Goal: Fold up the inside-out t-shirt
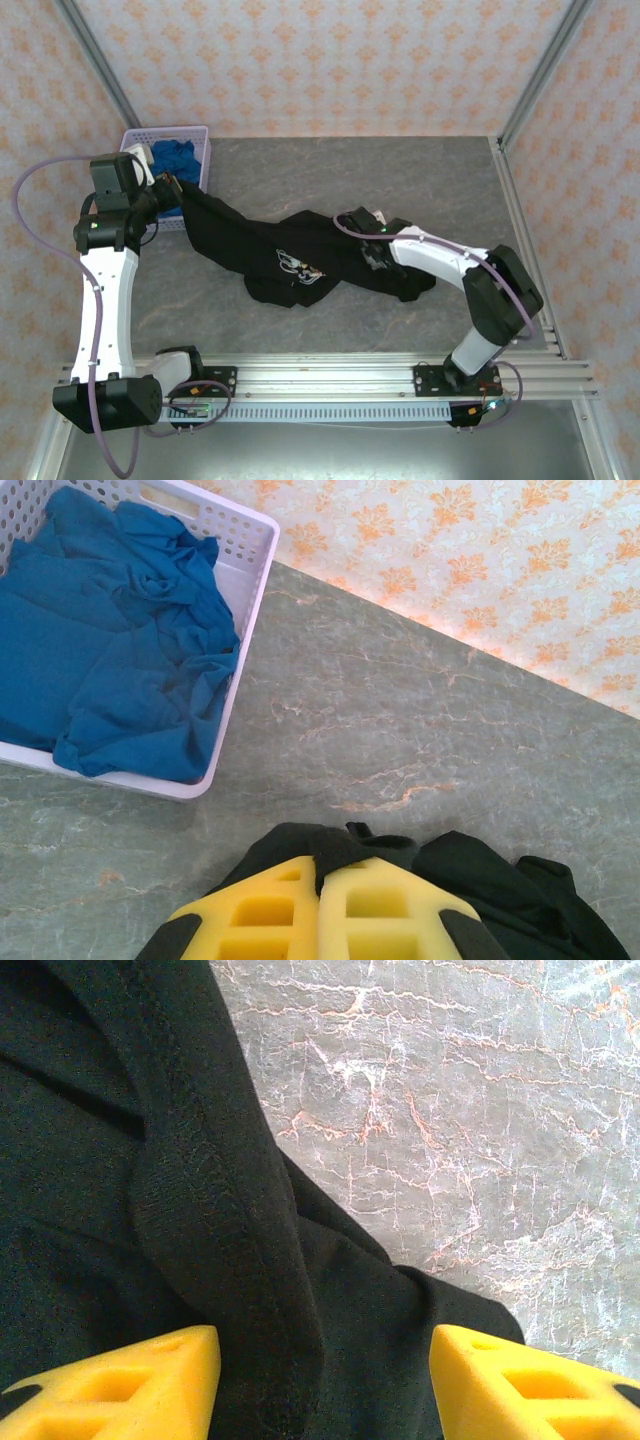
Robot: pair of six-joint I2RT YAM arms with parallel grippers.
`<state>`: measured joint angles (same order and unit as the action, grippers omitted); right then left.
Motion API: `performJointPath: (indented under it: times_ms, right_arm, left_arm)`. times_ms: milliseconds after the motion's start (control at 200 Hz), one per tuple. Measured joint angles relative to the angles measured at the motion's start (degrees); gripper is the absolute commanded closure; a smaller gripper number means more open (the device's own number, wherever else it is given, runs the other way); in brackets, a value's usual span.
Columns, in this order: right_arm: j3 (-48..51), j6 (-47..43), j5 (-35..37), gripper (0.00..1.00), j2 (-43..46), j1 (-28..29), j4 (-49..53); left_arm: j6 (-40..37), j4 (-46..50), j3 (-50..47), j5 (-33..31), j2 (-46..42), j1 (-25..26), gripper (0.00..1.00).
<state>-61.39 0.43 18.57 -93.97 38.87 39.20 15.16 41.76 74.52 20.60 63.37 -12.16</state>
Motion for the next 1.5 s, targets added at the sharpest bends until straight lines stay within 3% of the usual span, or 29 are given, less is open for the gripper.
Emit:
performJointPath:
  times_ms: [210,470,726,841,1151,1501]
  right_arm:
    - [-2.3,-0.8,0.4,0.42,-3.4,0.9,1.6]
    - [-3.5,-1.3,5.5,0.51,-5.6,1.0,4.6]
    - [-3.6,-1.9,8.7,0.71,-5.6,0.9,5.4]
    - [-3.6,-1.7,8.9,0.76,-5.6,0.8,5.4]
    - [-3.6,-1.8,7.6,0.73,-5.7,-2.1,4.2]
    - [-3.6,-1.6,-1.4,0.67,-5.8,-4.5,2.3]
  left_arm:
    - [0.0,0.0,0.0,0.0,0.0,0.0,1.00]
    - [0.0,0.0,0.0,0.0,0.0,0.0,1.00]
    - [0.0,0.0,0.0,0.0,0.0,0.0,1.00]
    - [0.0,0.0,0.0,0.0,0.0,0.0,1.00]
    - [0.0,0.0,0.0,0.0,0.0,0.0,1.00]
    - [0.0,0.0,0.0,0.0,0.0,0.0,1.00]
